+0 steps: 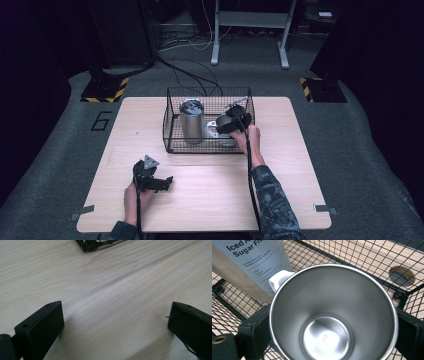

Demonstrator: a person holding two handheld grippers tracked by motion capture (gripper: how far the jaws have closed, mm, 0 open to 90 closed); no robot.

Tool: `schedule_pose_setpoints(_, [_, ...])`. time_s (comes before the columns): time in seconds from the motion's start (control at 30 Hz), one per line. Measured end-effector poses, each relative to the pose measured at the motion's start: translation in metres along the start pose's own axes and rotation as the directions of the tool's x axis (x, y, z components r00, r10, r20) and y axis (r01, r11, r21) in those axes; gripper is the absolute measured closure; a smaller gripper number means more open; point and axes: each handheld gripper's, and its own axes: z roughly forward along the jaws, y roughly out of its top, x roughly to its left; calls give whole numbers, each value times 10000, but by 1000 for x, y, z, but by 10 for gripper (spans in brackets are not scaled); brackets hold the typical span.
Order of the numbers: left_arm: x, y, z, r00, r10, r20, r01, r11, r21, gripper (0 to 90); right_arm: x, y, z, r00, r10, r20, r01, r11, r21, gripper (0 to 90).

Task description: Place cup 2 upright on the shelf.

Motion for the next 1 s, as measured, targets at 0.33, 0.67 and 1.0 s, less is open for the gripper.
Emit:
schedule_pose_setpoints(0.33, [0,0,0,10000,2,-14,-2,10000,-13,3,1,1,-3,9998,-154,95,155,9999,-50,22])
schedule_pose_setpoints(0.67, [0,0,0,10000,-4,-11,4,10000,-16,3,4,5,-9,9991,-408,70,409,9991,-129,9])
schedule_pose_setpoints(1.0, [0,0,0,10000,-50,78,49,9999,95,3,5,8,-29,9981,-565,-228,547,9958,-741,6])
